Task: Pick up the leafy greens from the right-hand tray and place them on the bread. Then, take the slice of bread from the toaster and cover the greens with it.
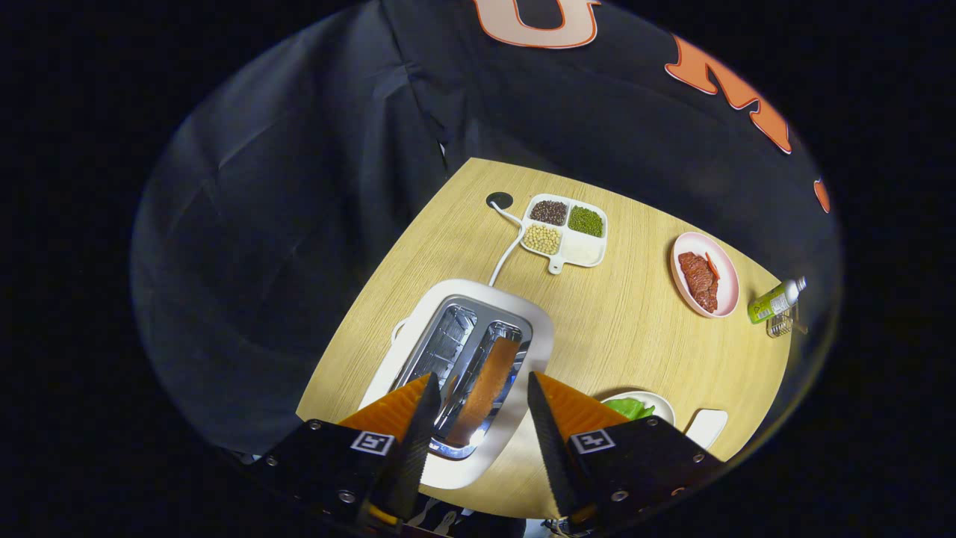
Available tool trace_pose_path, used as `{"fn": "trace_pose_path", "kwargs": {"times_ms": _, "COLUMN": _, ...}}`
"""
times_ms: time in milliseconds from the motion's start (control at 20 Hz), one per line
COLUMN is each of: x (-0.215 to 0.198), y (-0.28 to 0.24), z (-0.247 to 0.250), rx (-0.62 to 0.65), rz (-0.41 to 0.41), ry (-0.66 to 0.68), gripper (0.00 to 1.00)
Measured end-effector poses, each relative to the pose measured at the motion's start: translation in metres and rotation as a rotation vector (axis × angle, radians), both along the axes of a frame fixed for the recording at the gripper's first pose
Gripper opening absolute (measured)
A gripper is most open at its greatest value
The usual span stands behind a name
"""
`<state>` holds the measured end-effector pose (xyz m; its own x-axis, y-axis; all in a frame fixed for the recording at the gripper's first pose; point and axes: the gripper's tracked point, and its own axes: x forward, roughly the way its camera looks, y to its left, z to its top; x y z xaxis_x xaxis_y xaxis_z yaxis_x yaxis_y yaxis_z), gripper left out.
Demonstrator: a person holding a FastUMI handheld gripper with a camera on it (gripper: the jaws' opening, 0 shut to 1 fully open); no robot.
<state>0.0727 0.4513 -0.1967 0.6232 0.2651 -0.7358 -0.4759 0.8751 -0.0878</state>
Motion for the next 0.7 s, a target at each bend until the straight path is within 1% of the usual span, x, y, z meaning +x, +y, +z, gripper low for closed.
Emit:
{"fn": "trace_pose_path", "kwargs": {"times_ms": 150, "x": 0.001, "y": 0.001, "z": -0.005, "rx": -0.005, "rz": -0.021, "ry": 0.017, "gripper": 0.42}}
{"fn": "trace_pose_path", "kwargs": {"times_ms": 200, "x": 0.001, "y": -0.001, "z": -0.005, "rx": -0.004, "rz": -0.032, "ry": 0.02, "gripper": 0.37}}
{"fn": "trace_pose_path", "kwargs": {"times_ms": 250, "x": 0.001, "y": 0.001, "z": -0.005, "rx": 0.005, "rz": -0.034, "ry": 0.023, "gripper": 0.25}}
{"fn": "trace_pose_path", "kwargs": {"times_ms": 350, "x": 0.002, "y": 0.001, "z": -0.002, "rx": 0.017, "rz": -0.047, "ry": 0.024, "gripper": 0.14}}
{"fn": "trace_pose_path", "kwargs": {"times_ms": 500, "x": -0.001, "y": 0.002, "z": 0.003, "rx": 0.04, "rz": -0.054, "ry": 0.023, "gripper": 0.1}}
{"fn": "trace_pose_path", "kwargs": {"times_ms": 700, "x": -0.007, "y": -0.001, "z": 0.021, "rx": 0.09, "rz": -0.058, "ry": 0.013, "gripper": 0.1}}
